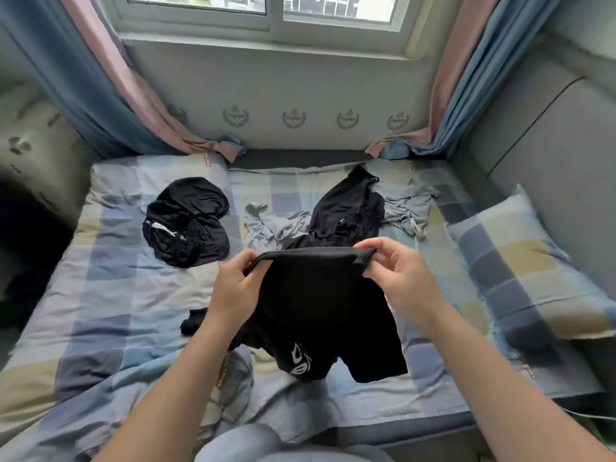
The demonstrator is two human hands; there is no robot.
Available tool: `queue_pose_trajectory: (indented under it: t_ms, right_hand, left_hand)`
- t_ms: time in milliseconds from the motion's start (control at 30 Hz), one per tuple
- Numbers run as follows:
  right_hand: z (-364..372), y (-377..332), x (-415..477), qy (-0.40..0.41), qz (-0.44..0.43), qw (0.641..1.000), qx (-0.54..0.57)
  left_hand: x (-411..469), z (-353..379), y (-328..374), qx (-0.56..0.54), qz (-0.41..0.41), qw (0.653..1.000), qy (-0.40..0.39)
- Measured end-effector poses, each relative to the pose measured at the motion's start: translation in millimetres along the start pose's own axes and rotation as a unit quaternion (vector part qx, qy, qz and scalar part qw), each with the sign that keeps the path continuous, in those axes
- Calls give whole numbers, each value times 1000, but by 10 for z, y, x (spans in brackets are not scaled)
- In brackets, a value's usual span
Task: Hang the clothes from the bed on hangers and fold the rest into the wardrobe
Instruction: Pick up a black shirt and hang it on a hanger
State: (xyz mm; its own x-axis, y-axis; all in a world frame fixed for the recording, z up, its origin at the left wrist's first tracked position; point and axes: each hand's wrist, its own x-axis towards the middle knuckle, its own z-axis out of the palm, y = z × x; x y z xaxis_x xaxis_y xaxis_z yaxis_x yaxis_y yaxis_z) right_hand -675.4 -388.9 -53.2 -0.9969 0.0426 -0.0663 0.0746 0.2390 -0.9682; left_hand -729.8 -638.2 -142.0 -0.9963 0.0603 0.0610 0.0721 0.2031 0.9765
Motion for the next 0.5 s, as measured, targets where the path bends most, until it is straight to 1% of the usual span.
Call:
queue_pose_trajectory:
  t_ms: [100,200,267,400,500]
  right_hand:
    - [338,-234,-152,76,-50,990,-108]
    - [724,-407,-331,115,-75,984,-116]
    - [967,-544,-420,113,-90,984,-107]
    - [1420,-859,-463,98,-102,986,-93]
    - [1708,-1064,-454,84,-89,992,-31]
  left_hand:
    - [-130,-309,-19,-10,12,999,-36]
    - [-284,-677,12,-21,29,996,-82]
    - [-367,-932,65,-32,43,994,-96]
    - [-475,-1335,203,-24,78,993,-80]
    - [-525,-1544,312,-24,79,994,-74]
